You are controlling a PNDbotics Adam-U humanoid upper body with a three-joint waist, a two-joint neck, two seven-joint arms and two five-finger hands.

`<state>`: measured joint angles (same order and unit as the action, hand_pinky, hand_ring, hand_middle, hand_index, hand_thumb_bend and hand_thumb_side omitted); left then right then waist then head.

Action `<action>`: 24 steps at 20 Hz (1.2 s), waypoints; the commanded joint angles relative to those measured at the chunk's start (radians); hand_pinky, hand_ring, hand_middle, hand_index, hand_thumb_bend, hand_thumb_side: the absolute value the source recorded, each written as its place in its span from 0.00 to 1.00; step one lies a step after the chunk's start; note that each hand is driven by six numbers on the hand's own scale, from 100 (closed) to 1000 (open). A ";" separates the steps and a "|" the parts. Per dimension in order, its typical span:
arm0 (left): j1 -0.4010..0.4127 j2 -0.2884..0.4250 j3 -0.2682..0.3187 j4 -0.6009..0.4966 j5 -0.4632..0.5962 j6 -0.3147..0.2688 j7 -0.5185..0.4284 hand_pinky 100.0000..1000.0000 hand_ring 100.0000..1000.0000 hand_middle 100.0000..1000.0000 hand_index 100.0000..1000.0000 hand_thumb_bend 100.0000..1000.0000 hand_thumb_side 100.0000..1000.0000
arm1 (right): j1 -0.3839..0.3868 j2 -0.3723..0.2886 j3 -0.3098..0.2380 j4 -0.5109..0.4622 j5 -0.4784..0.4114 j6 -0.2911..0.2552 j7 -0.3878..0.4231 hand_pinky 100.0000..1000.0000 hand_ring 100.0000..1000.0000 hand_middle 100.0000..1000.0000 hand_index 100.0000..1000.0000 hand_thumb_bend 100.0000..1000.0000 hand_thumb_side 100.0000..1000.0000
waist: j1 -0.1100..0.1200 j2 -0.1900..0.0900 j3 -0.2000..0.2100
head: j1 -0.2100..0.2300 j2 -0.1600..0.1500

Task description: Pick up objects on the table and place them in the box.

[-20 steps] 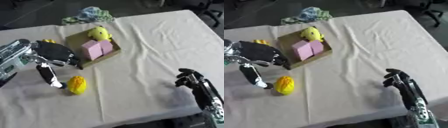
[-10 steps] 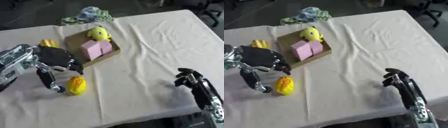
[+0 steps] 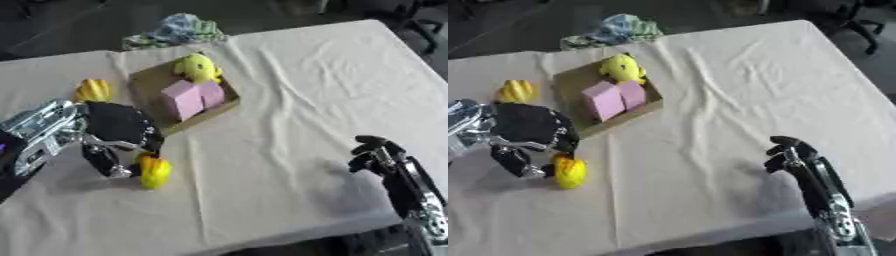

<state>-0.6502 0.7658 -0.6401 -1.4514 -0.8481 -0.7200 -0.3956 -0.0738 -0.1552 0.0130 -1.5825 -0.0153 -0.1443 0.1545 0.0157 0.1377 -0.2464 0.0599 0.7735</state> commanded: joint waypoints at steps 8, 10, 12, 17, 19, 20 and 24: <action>-0.052 0.070 0.232 -0.004 0.169 0.126 -0.070 0.73 0.60 0.54 0.65 0.00 0.18 | -0.002 -0.013 -0.004 -0.008 0.004 0.000 -0.002 0.46 0.47 0.50 0.72 0.00 0.70 | -0.008 -0.009 0.010 | -0.011 -0.004; -0.098 0.032 0.261 0.069 0.147 0.179 -0.065 0.73 0.61 0.55 0.66 0.00 0.18 | 0.000 -0.013 -0.006 -0.006 0.003 0.000 -0.003 0.46 0.47 0.50 0.72 0.00 0.71 | -0.010 -0.011 0.010 | -0.011 -0.004; -0.153 -0.026 0.287 0.163 0.089 0.213 -0.050 0.74 0.62 0.57 0.67 0.00 0.18 | 0.003 -0.011 -0.005 -0.005 0.002 0.000 -0.003 0.46 0.47 0.50 0.72 0.00 0.71 | -0.013 -0.012 0.011 | -0.011 -0.004; -0.257 -0.190 0.349 0.414 -0.183 0.275 0.049 0.75 0.65 0.61 0.70 0.00 0.19 | 0.006 -0.006 -0.002 -0.004 0.000 0.001 0.000 0.46 0.47 0.50 0.72 0.00 0.71 | -0.020 -0.015 0.011 | -0.008 -0.004; -0.277 -0.255 0.385 0.501 -0.284 0.301 0.108 0.74 0.65 0.63 0.74 0.00 0.19 | 0.006 -0.004 -0.001 -0.003 -0.001 0.002 0.001 0.46 0.47 0.49 0.72 0.00 0.72 | -0.023 -0.016 0.010 | -0.005 -0.004; -0.284 -0.282 0.403 0.535 -0.322 0.315 0.137 0.74 0.65 0.64 0.76 0.00 0.19 | 0.007 -0.002 0.001 -0.003 -0.002 0.002 0.002 0.46 0.47 0.49 0.72 0.00 0.72 | -0.025 -0.016 0.009 | -0.002 -0.004; -0.298 -0.344 0.447 0.609 -0.410 0.362 0.232 0.76 0.68 0.70 0.85 0.04 0.21 | 0.006 0.002 0.004 -0.002 -0.004 0.002 0.006 0.46 0.47 0.49 0.71 0.00 0.72 | -0.030 -0.017 0.005 | 0.004 -0.004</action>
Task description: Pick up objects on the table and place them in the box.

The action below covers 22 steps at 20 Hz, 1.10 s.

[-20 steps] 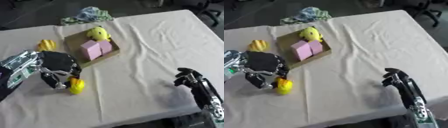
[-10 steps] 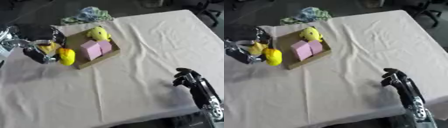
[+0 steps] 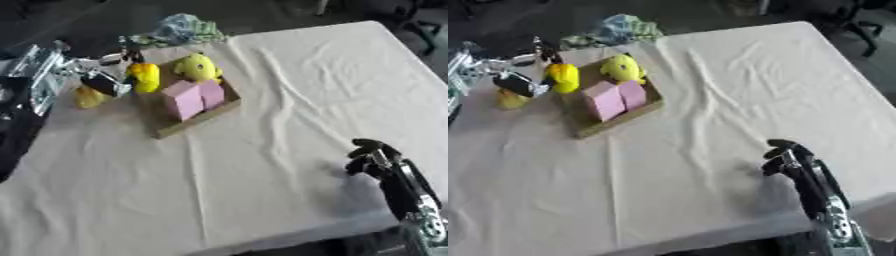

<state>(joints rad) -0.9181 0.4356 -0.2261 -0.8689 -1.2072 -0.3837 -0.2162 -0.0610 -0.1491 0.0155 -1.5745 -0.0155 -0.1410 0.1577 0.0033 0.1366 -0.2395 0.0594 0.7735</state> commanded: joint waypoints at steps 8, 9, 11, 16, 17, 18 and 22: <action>-0.038 0.017 0.057 -0.024 -0.048 0.081 0.116 0.79 0.72 0.78 0.90 0.18 0.39 | -0.005 -0.006 0.001 -0.009 -0.003 0.000 0.002 0.46 0.47 0.49 0.71 0.00 0.72 | -0.015 -0.015 0.005 | 0.002 -0.004; -0.037 0.029 0.060 -0.040 -0.029 0.082 0.113 0.79 0.72 0.78 0.90 0.17 0.36 | -0.005 -0.006 0.001 -0.009 -0.003 0.000 0.002 0.46 0.47 0.49 0.71 0.00 0.72 | -0.015 -0.016 0.005 | 0.001 -0.004; -0.036 0.059 0.068 -0.078 0.015 0.087 0.107 0.78 0.70 0.74 0.88 0.15 0.20 | -0.004 -0.007 -0.001 -0.009 -0.002 0.000 0.001 0.46 0.47 0.49 0.71 0.00 0.72 | -0.014 -0.016 0.008 | -0.002 -0.004; -0.041 0.144 0.093 -0.105 0.092 0.106 0.025 0.78 0.69 0.73 0.86 0.17 0.19 | -0.003 -0.010 -0.003 -0.009 -0.001 0.001 -0.001 0.46 0.47 0.49 0.71 0.00 0.73 | -0.008 -0.016 0.014 | -0.008 -0.004; -0.043 0.154 0.098 -0.092 0.087 0.110 0.002 0.78 0.69 0.73 0.86 0.17 0.20 | -0.003 -0.011 -0.003 -0.009 -0.001 0.001 -0.001 0.46 0.47 0.49 0.71 0.00 0.73 | -0.007 -0.016 0.014 | -0.009 -0.004; -0.042 0.160 0.104 -0.074 0.076 0.117 -0.016 0.78 0.69 0.73 0.85 0.19 0.21 | -0.003 -0.011 -0.004 -0.009 0.000 0.001 -0.002 0.46 0.47 0.49 0.71 0.00 0.73 | -0.006 -0.016 0.015 | -0.010 -0.004; -0.033 0.144 0.126 0.035 -0.004 0.141 -0.066 0.78 0.71 0.76 0.86 0.22 0.32 | -0.004 -0.010 -0.003 -0.009 -0.001 0.001 0.000 0.46 0.47 0.49 0.71 0.00 0.72 | -0.009 -0.017 0.013 | -0.014 -0.004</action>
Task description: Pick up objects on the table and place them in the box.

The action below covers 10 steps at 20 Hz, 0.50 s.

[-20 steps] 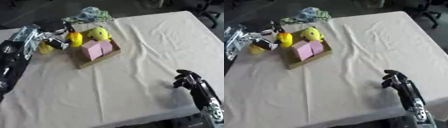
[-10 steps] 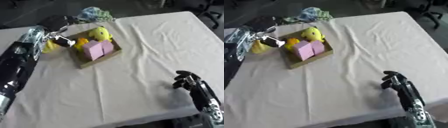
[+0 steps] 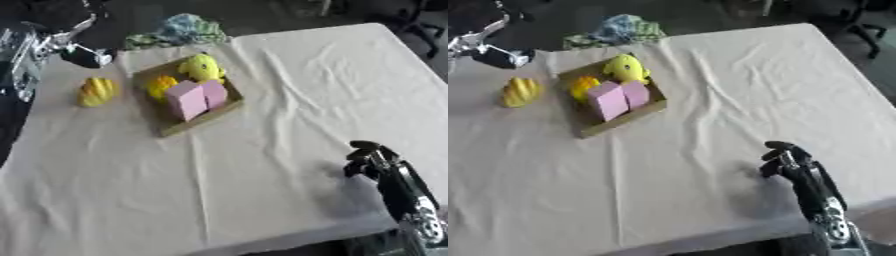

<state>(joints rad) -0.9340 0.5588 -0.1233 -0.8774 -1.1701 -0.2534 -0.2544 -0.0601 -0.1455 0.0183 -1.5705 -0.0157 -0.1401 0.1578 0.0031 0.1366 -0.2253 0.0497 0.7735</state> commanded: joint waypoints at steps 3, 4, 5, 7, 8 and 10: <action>-0.013 -0.003 0.042 0.109 -0.105 0.027 -0.030 0.78 0.72 0.76 0.86 0.23 0.33 | -0.004 -0.013 -0.006 -0.012 -0.002 0.000 -0.001 0.46 0.47 0.49 0.71 0.00 0.73 | -0.013 -0.016 -0.003 | -0.003 -0.004; -0.012 -0.011 0.048 0.127 -0.123 0.033 -0.025 0.78 0.71 0.76 0.86 0.23 0.34 | -0.003 -0.012 -0.005 -0.012 -0.002 0.000 0.000 0.46 0.47 0.49 0.71 0.00 0.73 | -0.014 -0.016 -0.003 | -0.003 -0.004; -0.011 -0.016 0.054 0.143 -0.136 0.037 -0.020 0.78 0.71 0.76 0.86 0.23 0.34 | -0.003 -0.012 -0.005 -0.012 -0.002 0.000 0.000 0.46 0.47 0.49 0.71 0.00 0.73 | -0.015 -0.016 -0.003 | -0.003 -0.004; -0.006 -0.024 0.062 0.168 -0.157 0.043 -0.012 0.78 0.71 0.76 0.86 0.23 0.36 | -0.003 -0.011 -0.005 -0.011 -0.003 0.000 0.000 0.46 0.47 0.49 0.71 0.00 0.73 | -0.016 -0.015 -0.003 | -0.004 -0.004; -0.004 -0.028 0.066 0.178 -0.165 0.046 -0.008 0.77 0.71 0.75 0.86 0.22 0.35 | -0.003 -0.011 -0.005 -0.011 -0.003 0.000 0.000 0.46 0.47 0.49 0.71 0.00 0.73 | -0.016 -0.015 -0.003 | -0.005 -0.004; 0.001 -0.033 0.072 0.191 -0.174 0.053 0.004 0.76 0.69 0.74 0.84 0.22 0.31 | -0.004 -0.010 -0.005 -0.012 -0.003 0.000 0.000 0.46 0.47 0.49 0.71 0.00 0.73 | -0.016 -0.015 -0.004 | -0.006 -0.004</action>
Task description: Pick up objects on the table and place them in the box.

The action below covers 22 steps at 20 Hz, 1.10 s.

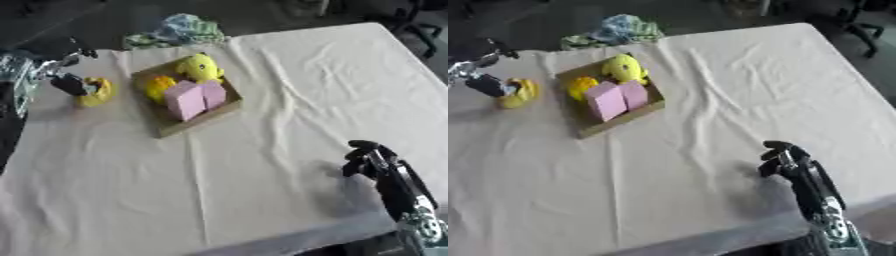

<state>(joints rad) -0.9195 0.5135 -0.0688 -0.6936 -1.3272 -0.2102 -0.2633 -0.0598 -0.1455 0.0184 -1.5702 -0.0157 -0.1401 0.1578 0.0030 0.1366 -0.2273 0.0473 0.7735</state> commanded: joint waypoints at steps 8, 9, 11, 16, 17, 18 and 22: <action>0.010 -0.008 0.027 0.035 -0.028 0.061 0.131 0.75 0.66 0.71 0.82 0.16 0.25 | -0.006 -0.006 -0.004 -0.011 -0.005 0.000 0.002 0.46 0.47 0.49 0.71 0.00 0.74 | -0.020 -0.013 -0.007 | -0.004 -0.004; 0.014 -0.010 0.027 0.045 -0.031 0.063 0.129 0.74 0.66 0.71 0.81 0.16 0.25 | -0.006 -0.006 -0.003 -0.011 -0.005 0.000 0.002 0.46 0.47 0.49 0.71 0.00 0.74 | -0.020 -0.013 -0.008 | -0.004 -0.004; 0.020 -0.011 0.028 0.058 -0.037 0.061 0.121 0.74 0.64 0.69 0.80 0.15 0.25 | -0.006 -0.005 -0.003 -0.011 -0.005 0.001 0.002 0.46 0.47 0.49 0.71 0.00 0.74 | -0.020 -0.012 -0.009 | -0.005 -0.004; 0.022 -0.005 0.033 0.050 -0.038 0.054 0.127 0.64 0.46 0.47 0.62 0.00 0.17 | -0.006 -0.005 -0.004 -0.011 -0.004 0.001 0.002 0.46 0.47 0.49 0.71 0.00 0.73 | -0.019 -0.012 -0.008 | -0.008 -0.004; 0.020 -0.001 0.037 0.034 -0.029 0.058 0.161 0.60 0.42 0.42 0.57 0.00 0.16 | -0.006 -0.006 -0.005 -0.011 -0.004 0.001 0.001 0.46 0.47 0.49 0.71 0.00 0.73 | -0.019 -0.013 -0.007 | -0.008 -0.004; 0.019 0.002 0.038 0.017 -0.015 0.063 0.204 0.58 0.39 0.38 0.54 0.00 0.15 | -0.006 -0.006 -0.005 -0.011 -0.004 0.000 0.001 0.46 0.47 0.49 0.71 0.00 0.73 | -0.019 -0.013 -0.006 | -0.009 -0.004; 0.003 0.021 0.026 -0.049 0.075 0.068 0.357 0.54 0.34 0.33 0.49 0.00 0.15 | -0.004 -0.010 -0.007 -0.009 -0.002 0.000 -0.001 0.46 0.47 0.49 0.71 0.00 0.73 | -0.016 -0.014 -0.002 | -0.011 -0.004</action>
<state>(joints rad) -0.8896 0.4955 -0.0427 -0.7073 -1.2781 -0.1437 0.0518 -0.0600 -0.1450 0.0183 -1.5699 -0.0163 -0.1400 0.1579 -0.0024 0.1366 -0.2303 0.0401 0.7735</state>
